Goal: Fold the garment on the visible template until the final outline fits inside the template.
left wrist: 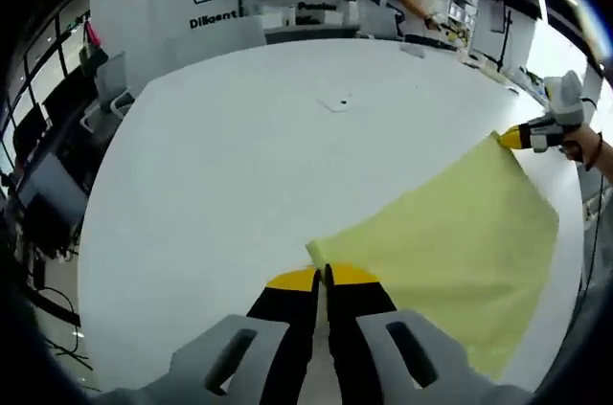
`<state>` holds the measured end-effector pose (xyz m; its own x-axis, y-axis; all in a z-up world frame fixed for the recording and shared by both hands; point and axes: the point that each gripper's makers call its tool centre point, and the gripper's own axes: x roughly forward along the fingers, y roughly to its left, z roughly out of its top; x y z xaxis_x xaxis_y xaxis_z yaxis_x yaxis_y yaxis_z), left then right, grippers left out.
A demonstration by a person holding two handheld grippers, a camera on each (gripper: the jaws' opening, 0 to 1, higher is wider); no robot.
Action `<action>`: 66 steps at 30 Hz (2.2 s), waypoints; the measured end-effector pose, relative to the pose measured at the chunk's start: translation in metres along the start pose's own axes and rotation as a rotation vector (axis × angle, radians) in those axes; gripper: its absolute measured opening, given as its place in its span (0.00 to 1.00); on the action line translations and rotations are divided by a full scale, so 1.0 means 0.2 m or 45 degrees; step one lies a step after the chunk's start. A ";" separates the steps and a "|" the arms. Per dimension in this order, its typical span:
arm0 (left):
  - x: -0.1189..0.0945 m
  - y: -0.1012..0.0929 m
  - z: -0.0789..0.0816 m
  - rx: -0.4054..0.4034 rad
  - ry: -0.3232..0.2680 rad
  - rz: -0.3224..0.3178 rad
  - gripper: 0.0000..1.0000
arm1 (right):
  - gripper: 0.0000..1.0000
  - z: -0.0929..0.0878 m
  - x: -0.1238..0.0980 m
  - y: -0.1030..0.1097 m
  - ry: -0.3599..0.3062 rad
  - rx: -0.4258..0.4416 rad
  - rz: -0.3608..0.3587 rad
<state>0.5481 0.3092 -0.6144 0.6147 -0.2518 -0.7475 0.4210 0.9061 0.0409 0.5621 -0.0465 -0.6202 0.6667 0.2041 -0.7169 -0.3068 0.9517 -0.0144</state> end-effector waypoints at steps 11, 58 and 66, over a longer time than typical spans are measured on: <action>0.02 0.04 -0.03 0.060 0.021 0.052 0.20 | 0.09 -0.06 -0.01 -0.01 0.026 0.005 -0.004; -0.41 -0.25 -0.19 -0.084 -0.089 -0.089 0.49 | 0.51 -0.43 -0.50 0.34 0.058 -0.081 0.388; -0.47 -0.31 -0.27 -0.062 -0.100 -0.077 0.47 | 0.50 -0.49 -0.57 0.38 0.063 -0.127 0.421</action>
<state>0.4271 0.2958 -0.5824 0.6405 -0.3309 -0.6930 0.4271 0.9035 -0.0366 0.3966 -0.0203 -0.6089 0.4871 0.4835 -0.7273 -0.5670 0.8085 0.1578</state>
